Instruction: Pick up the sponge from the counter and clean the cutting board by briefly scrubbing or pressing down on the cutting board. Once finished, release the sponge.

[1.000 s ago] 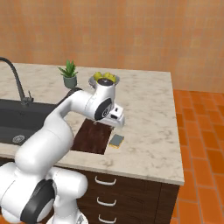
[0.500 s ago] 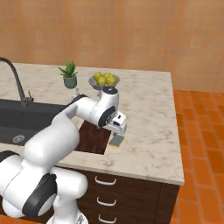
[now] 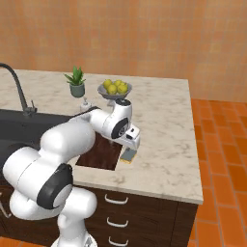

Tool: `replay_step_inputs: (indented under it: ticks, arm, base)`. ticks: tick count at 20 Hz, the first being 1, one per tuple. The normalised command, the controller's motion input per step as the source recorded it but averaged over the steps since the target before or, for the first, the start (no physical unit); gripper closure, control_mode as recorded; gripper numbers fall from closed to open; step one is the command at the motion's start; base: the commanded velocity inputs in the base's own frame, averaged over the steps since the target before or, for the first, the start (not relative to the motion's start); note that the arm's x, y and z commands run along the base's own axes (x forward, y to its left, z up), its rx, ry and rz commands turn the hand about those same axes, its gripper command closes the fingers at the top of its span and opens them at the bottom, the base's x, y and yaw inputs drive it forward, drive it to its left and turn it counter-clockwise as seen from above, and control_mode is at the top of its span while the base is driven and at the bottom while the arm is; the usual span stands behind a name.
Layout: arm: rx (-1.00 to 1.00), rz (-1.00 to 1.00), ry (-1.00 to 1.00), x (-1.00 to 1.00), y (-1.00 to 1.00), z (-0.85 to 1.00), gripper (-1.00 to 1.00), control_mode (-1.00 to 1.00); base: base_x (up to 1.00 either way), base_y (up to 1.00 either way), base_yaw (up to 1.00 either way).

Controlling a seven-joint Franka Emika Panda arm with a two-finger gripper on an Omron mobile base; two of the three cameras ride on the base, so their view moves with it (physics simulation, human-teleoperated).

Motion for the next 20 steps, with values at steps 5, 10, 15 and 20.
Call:
replay_step_inputs:
  ticks: [5,10,15,20]
  arm:
    - [0.00,0.00,0.08,0.29,-0.18,-0.32,-1.00,-1.00]
    - [0.00,0.00,0.06,0.26,-0.10,-0.35,-1.00,-1.00]
    - [0.00,0.00,0.03,0.16,-0.08,-0.28,-1.00,-1.00]
    - [0.00,0.00,0.03,0.15,-0.02,-0.27,-1.00,-1.00]
  base:
    - [0.00,0.00,0.00]
    - [0.00,0.00,0.00]
    - [0.00,0.00,0.00]
    - [0.00,0.00,0.00]
